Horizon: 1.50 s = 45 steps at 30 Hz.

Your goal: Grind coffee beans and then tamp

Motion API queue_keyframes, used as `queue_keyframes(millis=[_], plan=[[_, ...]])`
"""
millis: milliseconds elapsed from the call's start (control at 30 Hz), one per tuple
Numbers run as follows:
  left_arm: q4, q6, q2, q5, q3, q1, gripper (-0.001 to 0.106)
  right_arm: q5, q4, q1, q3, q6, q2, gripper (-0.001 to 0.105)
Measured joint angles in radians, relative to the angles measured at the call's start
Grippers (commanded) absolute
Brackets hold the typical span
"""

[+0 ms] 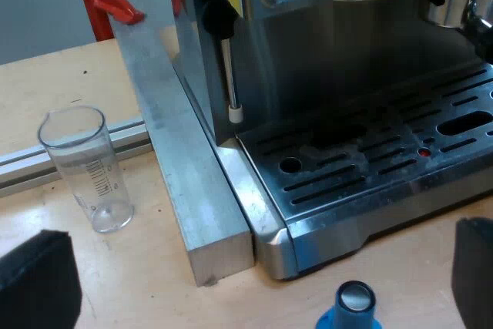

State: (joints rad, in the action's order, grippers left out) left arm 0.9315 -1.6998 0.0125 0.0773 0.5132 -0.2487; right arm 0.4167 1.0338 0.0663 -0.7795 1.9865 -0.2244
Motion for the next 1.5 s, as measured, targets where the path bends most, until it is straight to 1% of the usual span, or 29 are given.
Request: queue_keyframes(millis=[33,100,133,233,300,467,533,567,600,633,667,700,733,800,833,867,900,933,1000,1033,1100,1133,1200,1233,1300,1333,1400,1467,1500], plan=[[0.000,0.000,0.000,0.000,0.000,-0.029,0.102,0.009,-0.002,0.000,-0.002,0.000,-0.009,0.054],[0.000,0.000,0.000,0.004,0.000,-0.058,0.102,0.044,-0.027,-0.030,-0.002,0.018,-0.042,0.054],[-0.002,0.000,0.000,0.004,0.000,-0.071,0.102,0.083,-0.045,-0.134,-0.002,0.060,-0.114,0.054],[-0.023,0.000,-0.003,0.004,0.000,-0.094,0.102,0.086,-0.048,-0.201,-0.002,0.066,-0.140,0.054],[-0.046,0.000,-0.013,0.004,0.000,-0.110,0.102,0.087,-0.047,-0.214,-0.002,0.067,-0.145,0.054],[-0.078,0.000,-0.053,0.017,0.000,-0.136,0.102,0.076,-0.047,-0.300,-0.002,0.068,-0.177,0.054],[-0.089,0.000,-0.086,0.026,0.000,-0.162,0.102,0.073,-0.047,-0.300,-0.002,0.068,-0.179,0.054],[-0.093,0.000,-0.099,0.026,0.000,-0.174,0.102,-0.041,-0.050,-0.486,-0.002,0.068,-0.225,0.054],[-0.098,0.000,-0.109,0.026,0.000,-0.188,0.102,-0.093,-0.050,-0.568,-0.002,0.068,-0.234,0.054],[-0.100,0.000,-0.116,0.026,0.000,-0.196,0.101,-0.106,-0.050,-0.595,-0.002,0.066,-0.237,0.054],[-0.109,0.000,-0.128,0.026,0.000,-0.207,0.096,-0.133,-0.050,-0.637,-0.002,0.056,-0.240,0.054],[-0.119,0.000,-0.137,0.026,0.000,-0.218,0.088,-0.162,-0.054,-0.684,0.001,0.038,-0.242,0.054],[-0.123,0.000,-0.140,0.026,0.000,-0.221,0.083,-0.170,-0.057,-0.697,0.004,0.030,-0.243,0.054],[-0.134,0.000,-0.149,0.026,0.000,-0.235,0.059,-0.227,-0.076,-0.763,0.018,-0.017,-0.244,0.054],[-0.137,0.000,-0.154,0.032,0.000,-0.242,0.056,-0.245,-0.081,-0.779,0.024,-0.030,-0.244,0.054],[-0.150,0.000,-0.159,0.048,0.000,-0.246,0.054,-0.286,-0.107,-0.826,0.038,-0.063,-0.244,0.054],[-0.166,0.002,-0.163,0.058,0.000,-0.249,0.055,-0.314,-0.127,-0.877,0.057,-0.089,-0.244,0.054],[-0.173,0.002,-0.164,0.066,0.000,-0.250,0.057,-0.332,-0.138,-0.893,0.068,-0.105,-0.244,0.054],[-0.186,0.002,-0.170,0.071,0.000,-0.251,0.068,-0.409,-0.185,-0.991,0.104,-0.171,-0.245,0.054],[-0.186,0.002,-0.171,0.071,0.000,-0.251,0.071,-0.422,-0.197,-1.013,0.114,-0.180,-0.245,0.054],[-0.186,0.002,-0.179,0.071,0.000,-0.251,0.078,-0.521,-0.245,-1.097,0.153,-0.236,-0.247,0.054],[-0.186,0.002,-0.181,0.071,0.000,-0.251,0.078,-0.548,-0.259,-1.121,0.160,-0.248,-0.246,0.054],[-0.186,0.002,-0.194,0.077,0.000,-0.251,0.075,-0.642,-0.315,-1.209,0.201,-0.285,-0.247,0.054],[-0.186,0.002,-0.197,0.080,0.000,-0.251,0.074,-0.667,-0.332,-1.233,0.212,-0.292,-0.247,0.054],[-0.186,0.002,-0.212,0.102,0.000,-0.254,0.072,-0.769,-0.395,-1.319,0.243,-0.326,-0.262,0.054],[-0.186,0.002,-0.216,0.109,0.000,-0.256,0.072,-0.795,-0.415,-1.350,0.249,-0.329,-0.268,0.054],[-0.186,0.004,-0.241,0.128,0.000,-0.271,0.072,-0.920,-0.464,-1.429,0.273,-0.359,-0.306,0.054],[-0.186,0.014,-0.261,0.134,0.000,-0.280,0.071,-0.995,-0.502,-1.485,0.285,-0.381,-0.342,0.054],[-0.186,0.039,-0.278,0.143,0.000,-0.285,0.071,-1.044,-0.524,-1.511,0.291,-0.399,-0.372,0.054]])
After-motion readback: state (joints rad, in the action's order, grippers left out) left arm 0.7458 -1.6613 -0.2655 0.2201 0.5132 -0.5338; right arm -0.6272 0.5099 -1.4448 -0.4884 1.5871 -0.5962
